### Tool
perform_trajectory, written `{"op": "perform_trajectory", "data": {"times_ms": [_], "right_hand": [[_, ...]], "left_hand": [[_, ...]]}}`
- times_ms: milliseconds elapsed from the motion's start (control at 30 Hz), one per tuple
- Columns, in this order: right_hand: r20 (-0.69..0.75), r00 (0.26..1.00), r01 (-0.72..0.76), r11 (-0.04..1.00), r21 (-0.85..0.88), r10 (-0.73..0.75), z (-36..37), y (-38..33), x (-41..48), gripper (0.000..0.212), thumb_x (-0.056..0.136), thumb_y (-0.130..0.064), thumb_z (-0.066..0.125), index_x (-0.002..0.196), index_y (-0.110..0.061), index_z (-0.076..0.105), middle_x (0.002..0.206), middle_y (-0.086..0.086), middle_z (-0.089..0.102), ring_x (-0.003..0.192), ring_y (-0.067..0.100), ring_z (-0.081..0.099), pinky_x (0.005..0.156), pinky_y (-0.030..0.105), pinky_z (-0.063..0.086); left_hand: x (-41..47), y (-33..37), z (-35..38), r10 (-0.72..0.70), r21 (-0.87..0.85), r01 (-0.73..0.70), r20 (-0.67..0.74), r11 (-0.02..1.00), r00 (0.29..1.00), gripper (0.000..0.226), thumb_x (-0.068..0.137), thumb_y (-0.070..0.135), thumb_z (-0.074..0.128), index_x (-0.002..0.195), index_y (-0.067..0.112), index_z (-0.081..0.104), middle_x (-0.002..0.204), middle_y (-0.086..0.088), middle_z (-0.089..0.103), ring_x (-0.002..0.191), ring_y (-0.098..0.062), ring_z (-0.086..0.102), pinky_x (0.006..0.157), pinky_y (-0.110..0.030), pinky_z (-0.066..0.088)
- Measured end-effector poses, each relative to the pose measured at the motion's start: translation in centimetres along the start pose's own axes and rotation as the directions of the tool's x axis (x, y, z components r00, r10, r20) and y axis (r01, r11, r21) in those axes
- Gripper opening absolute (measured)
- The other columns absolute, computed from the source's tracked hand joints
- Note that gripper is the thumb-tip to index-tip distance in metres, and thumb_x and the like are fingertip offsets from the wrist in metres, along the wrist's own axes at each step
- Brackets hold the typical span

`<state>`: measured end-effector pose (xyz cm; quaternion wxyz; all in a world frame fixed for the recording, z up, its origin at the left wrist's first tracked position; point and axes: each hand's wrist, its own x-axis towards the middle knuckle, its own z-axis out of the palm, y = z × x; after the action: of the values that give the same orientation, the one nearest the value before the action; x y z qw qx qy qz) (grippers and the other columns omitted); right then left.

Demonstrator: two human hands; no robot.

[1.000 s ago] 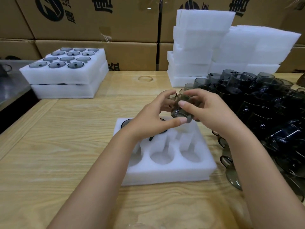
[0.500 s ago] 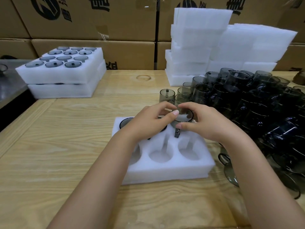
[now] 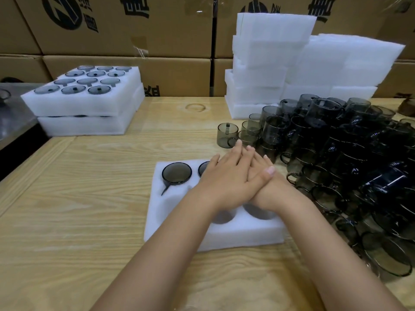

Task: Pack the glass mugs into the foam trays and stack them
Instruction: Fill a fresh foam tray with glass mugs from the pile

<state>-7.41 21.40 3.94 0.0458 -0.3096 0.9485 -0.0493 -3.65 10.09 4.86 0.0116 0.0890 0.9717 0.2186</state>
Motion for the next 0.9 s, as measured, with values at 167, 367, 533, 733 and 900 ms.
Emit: {"op": "perform_trajectory", "data": {"times_ms": [167, 367, 533, 733, 900], "right_hand": [[-0.008, 1.000, 0.023, 0.999, 0.030, -0.023, 0.0, -0.2, 0.3, 0.075, 0.095, -0.040, 0.042, 0.151, -0.027, -0.007, 0.157, -0.007, -0.016, 0.145, 0.013, -0.013, 0.119, 0.041, 0.003], [0.005, 0.999, 0.034, 0.999, 0.033, -0.034, 0.3, -0.3, 0.3, 0.069, 0.092, -0.044, 0.027, 0.151, -0.025, -0.005, 0.159, -0.005, -0.011, 0.145, 0.015, -0.011, 0.118, 0.042, 0.010], [-0.094, 0.993, -0.063, 0.989, 0.137, 0.076, 0.2, -0.7, -0.1, 0.063, 0.096, -0.052, 0.015, 0.151, -0.024, 0.002, 0.159, -0.011, -0.003, 0.145, 0.010, -0.006, 0.118, 0.041, 0.010], [-0.106, 0.991, -0.071, 0.990, 0.122, 0.084, 0.4, -0.7, -0.2, 0.063, 0.097, -0.055, 0.014, 0.151, -0.026, 0.003, 0.159, -0.012, -0.001, 0.145, 0.009, -0.005, 0.119, 0.040, 0.008], [-0.166, 0.983, -0.005, 0.905, 0.425, 0.084, -0.2, -0.4, 0.1, 0.054, 0.099, -0.046, 0.029, 0.146, -0.019, 0.030, 0.155, -0.007, 0.023, 0.143, 0.011, 0.014, 0.114, 0.025, 0.015]], "left_hand": [[0.1, -0.1, 0.1, -0.015, 0.021, 0.015, -0.002, 1.000, 1.000, 0.075, 0.093, 0.066, 0.017, 0.153, 0.024, 0.002, 0.161, -0.003, -0.010, 0.148, -0.011, -0.003, 0.119, -0.038, -0.005], [-0.7, 0.0, -0.7, 0.001, 0.056, -0.001, -0.014, 0.998, 1.000, 0.068, 0.094, 0.063, 0.020, 0.153, 0.030, 0.011, 0.162, 0.001, 0.001, 0.147, -0.011, 0.005, 0.118, -0.041, -0.005], [-3.4, -4.7, -4.0, 0.009, 0.118, 0.044, -0.411, 0.992, 0.912, 0.046, 0.094, 0.049, 0.045, 0.136, 0.030, 0.048, 0.145, 0.007, 0.045, 0.137, -0.005, 0.031, 0.118, -0.040, 0.004], [-6.4, -11.5, -3.5, -0.545, -0.870, -0.255, -0.468, 0.421, 0.695, 0.018, 0.098, 0.015, 0.049, 0.110, 0.024, 0.059, 0.118, -0.003, 0.064, 0.104, -0.012, 0.060, 0.091, -0.029, 0.043], [-6.1, -12.2, -1.2, -0.469, -0.921, -0.142, -0.312, 0.362, 0.826, 0.025, 0.091, 0.006, 0.057, 0.111, 0.019, 0.064, 0.106, -0.003, 0.070, 0.097, -0.022, 0.064, 0.084, -0.035, 0.051]]}}
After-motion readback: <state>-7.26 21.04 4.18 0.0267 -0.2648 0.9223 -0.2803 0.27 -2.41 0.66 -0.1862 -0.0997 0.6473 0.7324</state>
